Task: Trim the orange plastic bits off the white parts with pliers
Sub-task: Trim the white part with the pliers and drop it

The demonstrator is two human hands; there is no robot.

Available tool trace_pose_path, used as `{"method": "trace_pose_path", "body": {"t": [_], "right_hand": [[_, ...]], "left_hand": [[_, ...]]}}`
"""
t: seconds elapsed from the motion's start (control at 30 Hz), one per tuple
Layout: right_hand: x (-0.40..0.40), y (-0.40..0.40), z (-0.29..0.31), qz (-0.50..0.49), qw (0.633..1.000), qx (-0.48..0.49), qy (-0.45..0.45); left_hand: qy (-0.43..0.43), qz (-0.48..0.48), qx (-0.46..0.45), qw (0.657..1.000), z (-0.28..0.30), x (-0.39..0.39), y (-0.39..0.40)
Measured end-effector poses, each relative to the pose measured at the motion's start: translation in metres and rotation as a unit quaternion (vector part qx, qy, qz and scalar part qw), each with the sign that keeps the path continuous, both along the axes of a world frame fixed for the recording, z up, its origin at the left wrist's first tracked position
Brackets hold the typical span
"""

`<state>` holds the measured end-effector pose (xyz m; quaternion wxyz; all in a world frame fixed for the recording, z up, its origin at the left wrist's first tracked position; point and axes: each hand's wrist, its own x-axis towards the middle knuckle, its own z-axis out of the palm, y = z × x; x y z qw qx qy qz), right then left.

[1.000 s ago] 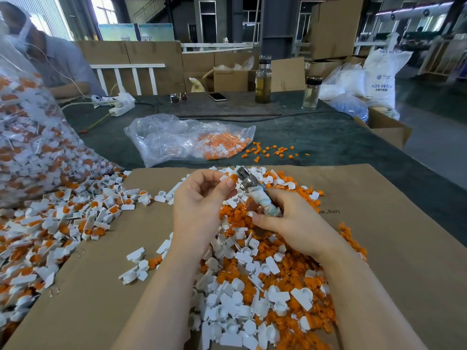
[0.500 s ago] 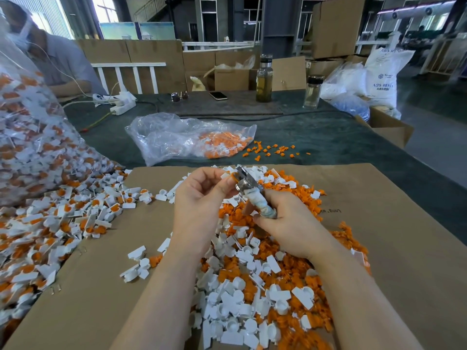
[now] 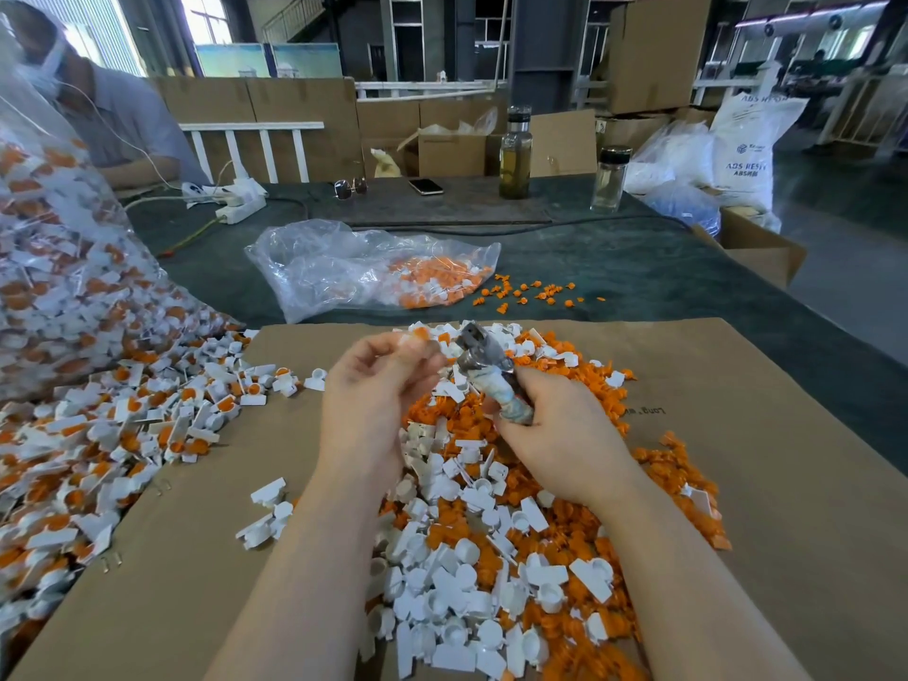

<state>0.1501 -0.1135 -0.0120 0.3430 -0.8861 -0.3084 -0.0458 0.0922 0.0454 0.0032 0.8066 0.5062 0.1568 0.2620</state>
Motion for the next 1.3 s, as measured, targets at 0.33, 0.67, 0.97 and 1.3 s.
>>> {"method": "trace_pose_path", "body": {"t": [0.33,0.67,0.97,1.3], "right_hand": [[0.013,-0.005,-0.010,-0.130,0.990,-0.029,-0.053],[0.014,-0.008,-0.011,-0.151,0.979,-0.136,-0.008],[0.009,0.001,-0.016,-0.182,0.965,-0.184,-0.038],[0.004,0.008,-0.013,-0.165,0.964,-0.204,-0.048]], "left_hand": [[-0.045,0.206,-0.439,0.873,-0.014,-0.010,0.074],[-0.170,0.298,-0.481,0.807,-0.015,-0.022,0.097],[0.049,0.198,-0.263,0.943,-0.005,-0.018,0.079],[0.299,-0.069,0.407,0.861,-0.016,-0.005,0.037]]}}
